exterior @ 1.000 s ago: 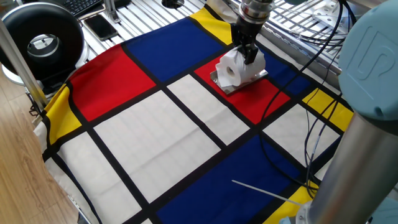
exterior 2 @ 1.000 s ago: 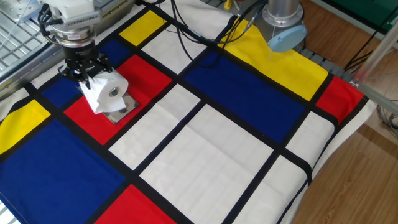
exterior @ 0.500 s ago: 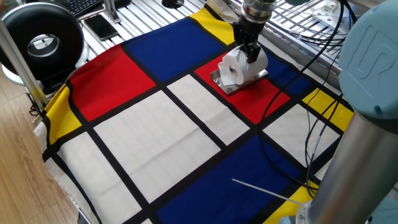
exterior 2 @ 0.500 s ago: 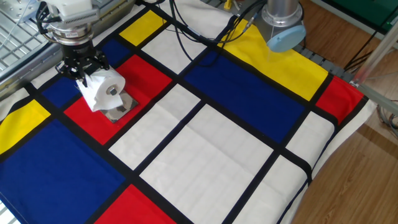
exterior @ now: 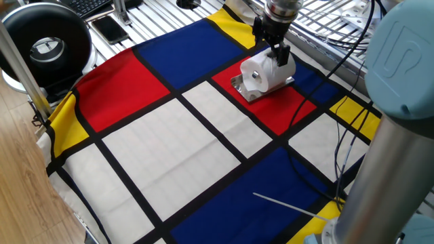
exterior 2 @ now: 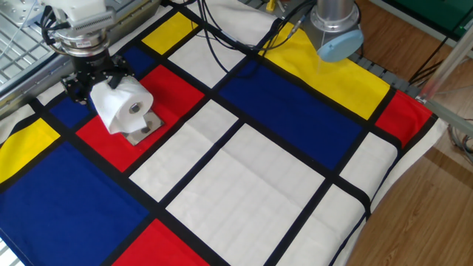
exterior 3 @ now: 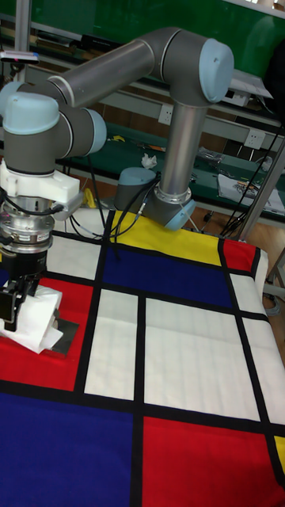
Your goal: Put the toilet paper on its holder
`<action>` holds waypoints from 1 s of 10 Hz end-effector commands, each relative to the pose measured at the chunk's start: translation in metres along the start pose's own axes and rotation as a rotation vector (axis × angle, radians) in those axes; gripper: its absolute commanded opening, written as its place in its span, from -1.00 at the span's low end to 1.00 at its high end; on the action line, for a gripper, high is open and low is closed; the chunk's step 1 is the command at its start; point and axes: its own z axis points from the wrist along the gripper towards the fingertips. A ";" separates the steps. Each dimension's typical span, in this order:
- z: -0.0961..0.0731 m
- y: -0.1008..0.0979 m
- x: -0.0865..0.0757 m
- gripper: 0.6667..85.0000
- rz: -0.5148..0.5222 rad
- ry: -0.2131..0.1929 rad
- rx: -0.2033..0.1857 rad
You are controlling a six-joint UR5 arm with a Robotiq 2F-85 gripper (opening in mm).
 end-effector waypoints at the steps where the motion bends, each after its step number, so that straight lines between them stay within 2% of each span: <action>1: -0.004 -0.003 -0.002 0.85 -0.002 -0.014 -0.009; 3: -0.009 -0.002 -0.005 0.84 0.000 -0.016 -0.023; 5: -0.009 -0.005 -0.008 0.75 -0.001 -0.013 -0.023; 8: -0.009 -0.005 -0.016 0.73 0.007 -0.022 -0.026; 10: -0.011 -0.010 -0.016 0.71 -0.007 0.001 -0.015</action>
